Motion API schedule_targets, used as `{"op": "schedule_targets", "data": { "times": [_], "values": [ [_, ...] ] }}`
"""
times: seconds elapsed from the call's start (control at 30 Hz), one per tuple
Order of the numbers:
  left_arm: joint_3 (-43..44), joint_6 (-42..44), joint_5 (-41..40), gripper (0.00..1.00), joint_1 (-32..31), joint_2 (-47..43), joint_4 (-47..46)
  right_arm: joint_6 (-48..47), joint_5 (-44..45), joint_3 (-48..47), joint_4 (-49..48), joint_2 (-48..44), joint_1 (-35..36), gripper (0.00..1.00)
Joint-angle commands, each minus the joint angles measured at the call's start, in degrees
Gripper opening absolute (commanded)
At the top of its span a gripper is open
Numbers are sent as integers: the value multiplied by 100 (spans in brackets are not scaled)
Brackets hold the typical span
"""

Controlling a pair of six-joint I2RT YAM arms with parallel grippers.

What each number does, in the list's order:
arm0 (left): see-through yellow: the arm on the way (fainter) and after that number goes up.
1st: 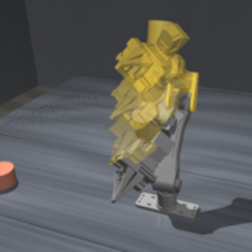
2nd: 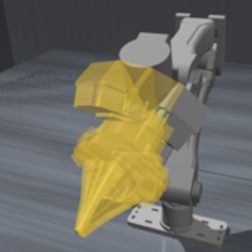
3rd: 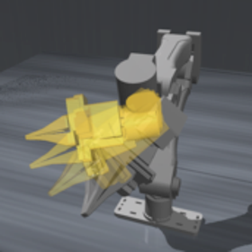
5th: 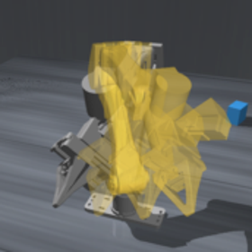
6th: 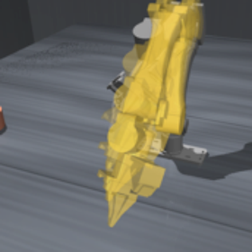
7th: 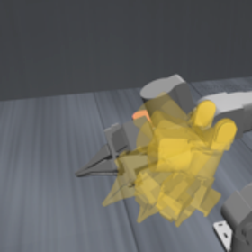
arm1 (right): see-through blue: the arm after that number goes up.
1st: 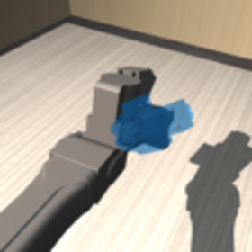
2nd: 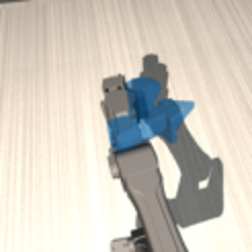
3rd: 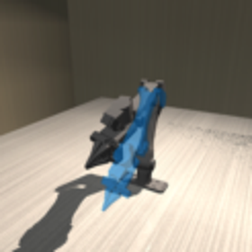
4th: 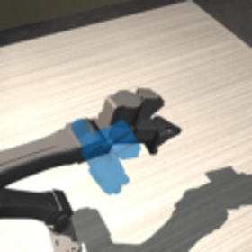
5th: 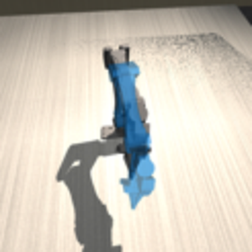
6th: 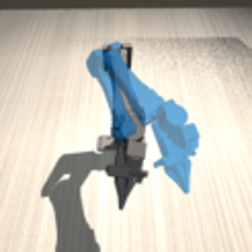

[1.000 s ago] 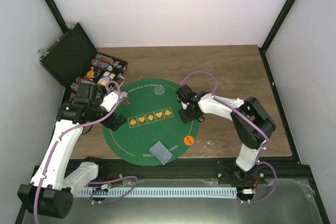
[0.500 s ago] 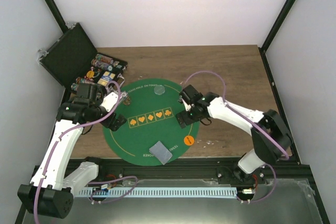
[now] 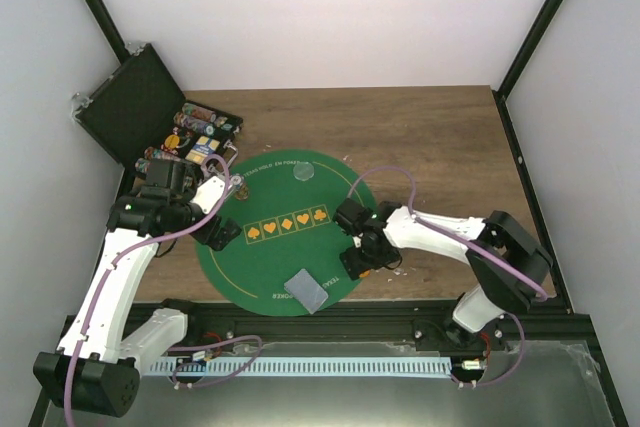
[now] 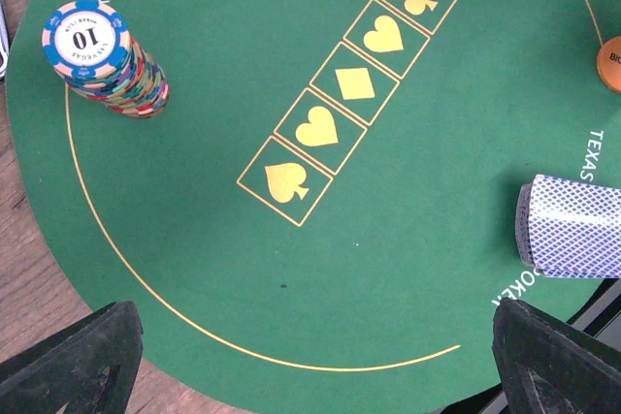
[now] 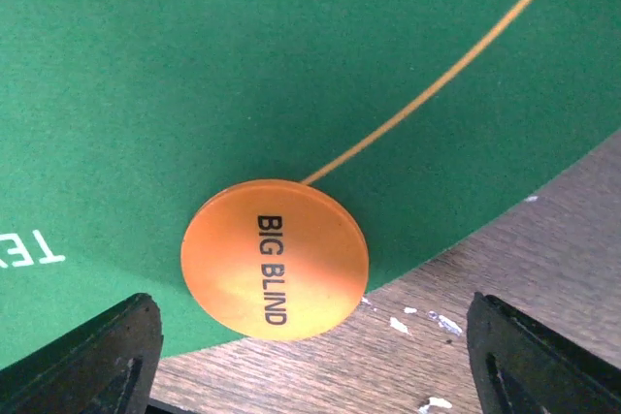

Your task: Distribute texas hold em gaming equipment

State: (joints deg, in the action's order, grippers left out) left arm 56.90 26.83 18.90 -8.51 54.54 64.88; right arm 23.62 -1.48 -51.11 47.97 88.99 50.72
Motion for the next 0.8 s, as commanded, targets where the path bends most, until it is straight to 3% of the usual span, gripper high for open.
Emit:
{"op": "schedule_targets", "data": {
  "times": [0.0, 0.23, 0.57, 0.77],
  "values": [
    [160, -10, 132, 100, 26, -8, 33, 212, 44, -31, -238, 134, 15, 85],
    [159, 32, 123, 100, 25, -30, 67, 217, 143, -309, -141, 506, 346, 84],
    [171, 41, 122, 100, 25, -30, 59, 328, 297, -320, -37, 736, 442, 53],
    [163, 42, 130, 100, 26, -49, 68, 452, 412, -329, 245, 483, 458, 50]
  ]
}}
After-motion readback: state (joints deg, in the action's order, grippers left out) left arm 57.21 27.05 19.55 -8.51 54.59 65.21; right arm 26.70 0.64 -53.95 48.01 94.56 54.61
